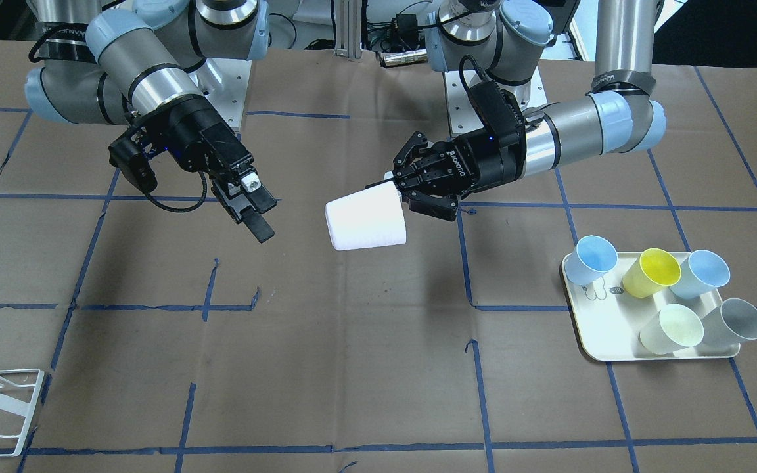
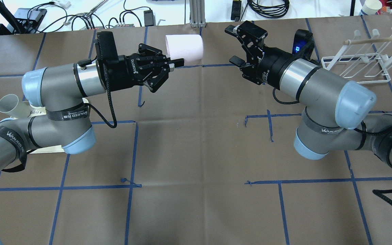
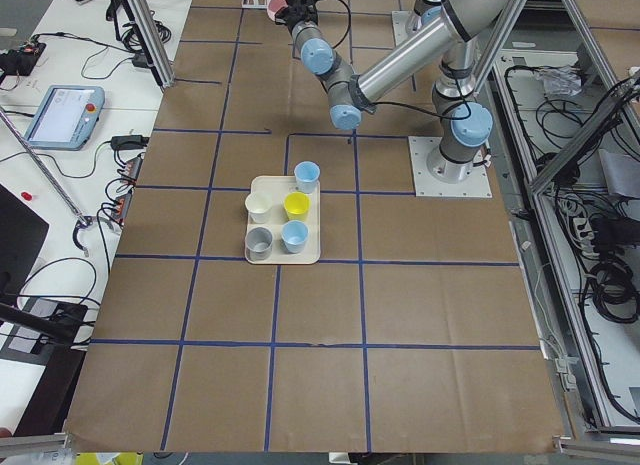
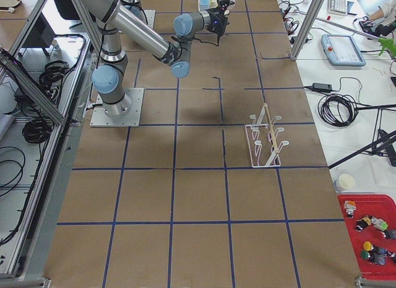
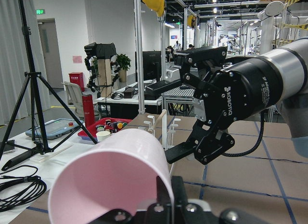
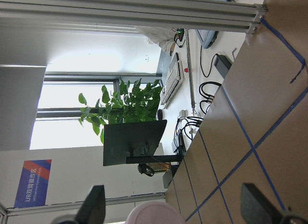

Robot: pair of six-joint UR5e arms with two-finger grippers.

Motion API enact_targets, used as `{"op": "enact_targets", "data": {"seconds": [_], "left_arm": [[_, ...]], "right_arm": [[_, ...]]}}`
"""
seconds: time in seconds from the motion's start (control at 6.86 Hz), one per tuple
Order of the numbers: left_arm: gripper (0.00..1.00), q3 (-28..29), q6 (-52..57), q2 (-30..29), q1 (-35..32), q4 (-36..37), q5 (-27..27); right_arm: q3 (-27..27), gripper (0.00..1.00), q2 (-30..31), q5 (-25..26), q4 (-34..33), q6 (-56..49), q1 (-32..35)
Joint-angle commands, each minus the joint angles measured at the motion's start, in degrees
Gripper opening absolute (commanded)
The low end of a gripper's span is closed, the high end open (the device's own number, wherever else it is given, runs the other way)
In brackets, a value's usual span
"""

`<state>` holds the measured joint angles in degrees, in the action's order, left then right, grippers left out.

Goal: Transfer IKEA cup to right arm and place on rack

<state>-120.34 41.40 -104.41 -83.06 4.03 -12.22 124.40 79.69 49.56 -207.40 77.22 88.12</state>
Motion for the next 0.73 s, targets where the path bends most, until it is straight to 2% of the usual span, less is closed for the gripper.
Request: {"op": "enact_targets", "data": {"seconds": [0.0, 0.15, 0.29, 0.44, 0.58], "left_arm": [[0.00, 0.0, 0.0, 0.0, 0.0, 0.0, 0.0], [0.00, 0.0, 0.0, 0.1, 0.0, 0.1, 0.0], [0.00, 0.0, 0.0, 0.1, 0.0, 0.1, 0.0], [0.00, 0.0, -0.1, 0.2, 0.0, 0.1, 0.0], [0.00, 0.0, -0.1, 0.3, 0.0, 0.1, 0.0]], "right_arm": [[-0.1, 0.98, 0.1, 4.0, -0.4, 7.4, 3.0], [0.0, 0.99, 0.3, 9.6, -2.6, 12.5, 5.0], [0.1, 0.99, -0.1, 12.6, -4.7, 12.9, 6.6], [0.1, 0.98, -0.1, 13.0, -4.8, 13.0, 7.1], [0.1, 0.98, -0.1, 18.2, -6.3, 13.0, 8.4]]}}
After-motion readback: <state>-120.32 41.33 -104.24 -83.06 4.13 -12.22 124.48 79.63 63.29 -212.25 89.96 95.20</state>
